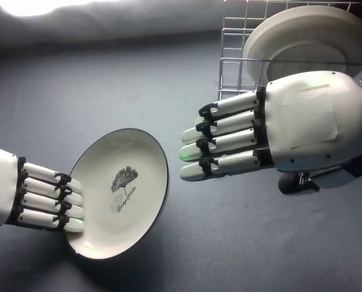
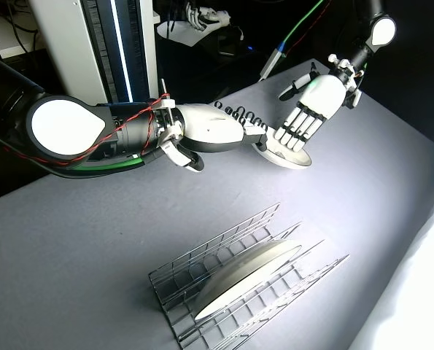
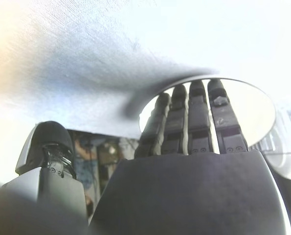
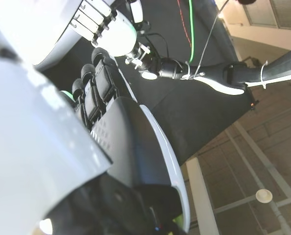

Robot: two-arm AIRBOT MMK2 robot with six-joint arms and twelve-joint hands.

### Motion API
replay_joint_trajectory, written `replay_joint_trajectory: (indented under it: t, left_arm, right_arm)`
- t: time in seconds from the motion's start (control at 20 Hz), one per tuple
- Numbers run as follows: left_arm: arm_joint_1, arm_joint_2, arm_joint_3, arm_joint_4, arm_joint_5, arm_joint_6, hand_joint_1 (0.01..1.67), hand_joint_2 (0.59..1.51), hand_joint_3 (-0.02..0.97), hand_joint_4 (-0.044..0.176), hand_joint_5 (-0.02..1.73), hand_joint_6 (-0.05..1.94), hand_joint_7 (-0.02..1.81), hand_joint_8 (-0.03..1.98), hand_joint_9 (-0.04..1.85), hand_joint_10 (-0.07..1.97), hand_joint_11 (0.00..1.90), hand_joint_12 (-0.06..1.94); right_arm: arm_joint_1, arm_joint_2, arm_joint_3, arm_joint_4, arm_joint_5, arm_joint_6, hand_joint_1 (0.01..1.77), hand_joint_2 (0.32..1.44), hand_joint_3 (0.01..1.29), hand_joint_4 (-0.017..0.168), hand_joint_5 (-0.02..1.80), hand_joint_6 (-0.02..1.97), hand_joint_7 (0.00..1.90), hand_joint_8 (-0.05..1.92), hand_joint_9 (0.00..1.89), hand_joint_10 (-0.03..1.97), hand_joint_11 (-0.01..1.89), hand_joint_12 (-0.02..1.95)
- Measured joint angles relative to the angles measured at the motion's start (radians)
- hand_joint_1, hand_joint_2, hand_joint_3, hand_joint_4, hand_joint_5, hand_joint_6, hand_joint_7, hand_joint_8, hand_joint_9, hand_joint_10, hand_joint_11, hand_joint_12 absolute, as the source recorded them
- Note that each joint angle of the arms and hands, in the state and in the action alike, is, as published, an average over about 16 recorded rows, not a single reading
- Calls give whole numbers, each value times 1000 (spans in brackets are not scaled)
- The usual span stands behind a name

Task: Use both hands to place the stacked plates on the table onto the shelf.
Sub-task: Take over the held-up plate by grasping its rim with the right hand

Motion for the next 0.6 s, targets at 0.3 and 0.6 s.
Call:
replay_joint_trajectory:
  t: [0.3, 0.6]
  left_arm:
    - [7, 2, -26, -12, 18, 5, 20, 1093, 16, -11, 44, -29, 69, -11, 80, 5, 16, 196]
    - [7, 7, -57, -19, 42, 5, 20, 1095, 16, -12, 43, -29, 61, -6, 68, 11, 16, 187]
  right_arm:
    - [0, -62, 21, 3, -41, 0, 1174, 945, 12, 3, 132, 13, 135, 15, 172, 14, 11, 945]
    - [0, -152, 67, 9, -82, -4, 1202, 920, 12, 2, 152, 13, 166, 16, 209, 14, 5, 1049]
